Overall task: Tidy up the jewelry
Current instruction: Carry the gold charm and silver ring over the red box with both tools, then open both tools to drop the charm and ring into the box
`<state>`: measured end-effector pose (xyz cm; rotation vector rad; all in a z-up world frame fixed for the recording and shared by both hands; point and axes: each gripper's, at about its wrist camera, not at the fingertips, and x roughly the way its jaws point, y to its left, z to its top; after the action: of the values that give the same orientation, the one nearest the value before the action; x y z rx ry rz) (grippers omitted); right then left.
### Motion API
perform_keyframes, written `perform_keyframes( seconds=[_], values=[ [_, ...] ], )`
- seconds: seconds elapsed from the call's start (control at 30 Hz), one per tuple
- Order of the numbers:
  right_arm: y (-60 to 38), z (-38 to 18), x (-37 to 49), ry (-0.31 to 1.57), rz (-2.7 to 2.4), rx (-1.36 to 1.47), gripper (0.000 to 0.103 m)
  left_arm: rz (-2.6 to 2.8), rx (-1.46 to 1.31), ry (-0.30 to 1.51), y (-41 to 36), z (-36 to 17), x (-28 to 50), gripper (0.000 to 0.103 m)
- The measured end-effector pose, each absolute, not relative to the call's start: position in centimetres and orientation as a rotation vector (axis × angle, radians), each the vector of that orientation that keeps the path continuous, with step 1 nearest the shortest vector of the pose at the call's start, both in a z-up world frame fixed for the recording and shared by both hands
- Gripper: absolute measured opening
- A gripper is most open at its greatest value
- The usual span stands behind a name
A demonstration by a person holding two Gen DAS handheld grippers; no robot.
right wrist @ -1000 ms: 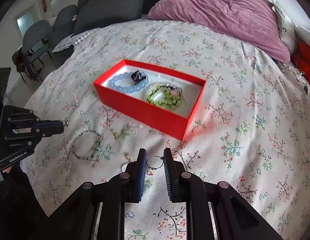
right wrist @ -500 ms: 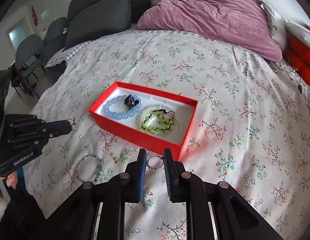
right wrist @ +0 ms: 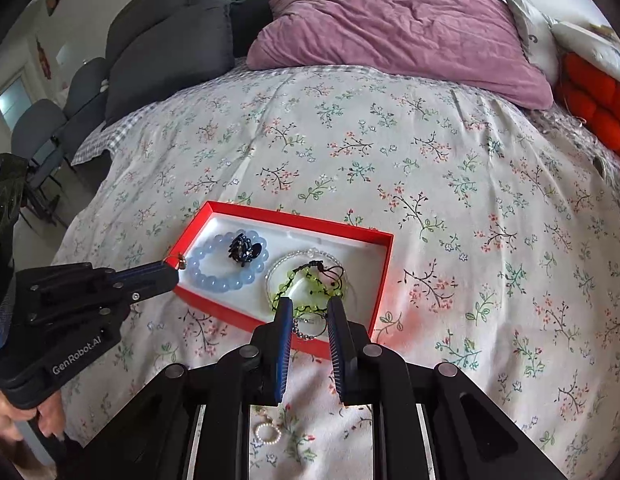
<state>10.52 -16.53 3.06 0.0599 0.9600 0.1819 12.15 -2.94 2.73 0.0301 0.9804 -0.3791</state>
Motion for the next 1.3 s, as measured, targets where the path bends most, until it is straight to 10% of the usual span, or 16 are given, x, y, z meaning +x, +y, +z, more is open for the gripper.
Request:
perform_keyframes(
  seconds=[0.77, 1.07, 1.23, 1.3],
  values=[
    [-18.3, 0.9, 12.8, 1.01, 0.116, 0.113, 0.019, -0.332, 0.073, 1.009, -5.5, 0.6, 13.9, 0.003],
    [-18.0, 1.5, 11.7, 0.999, 0.142, 0.066, 0.022, -0.355, 0.074, 0.997, -5.3, 1.6, 12.9, 0.026],
    [-18.5, 2.6, 10.5, 0.969, 0.124, 0.044, 0.034, -0.361, 0.098, 0.972, -5.0, 2.5, 11.7, 0.048],
    [-18.8, 3.0, 10.0, 0.954, 0.114, 0.047, 0.072, -0.356, 0.104, 0.962, -4.7, 2.9, 11.1, 0.059]
  ],
)
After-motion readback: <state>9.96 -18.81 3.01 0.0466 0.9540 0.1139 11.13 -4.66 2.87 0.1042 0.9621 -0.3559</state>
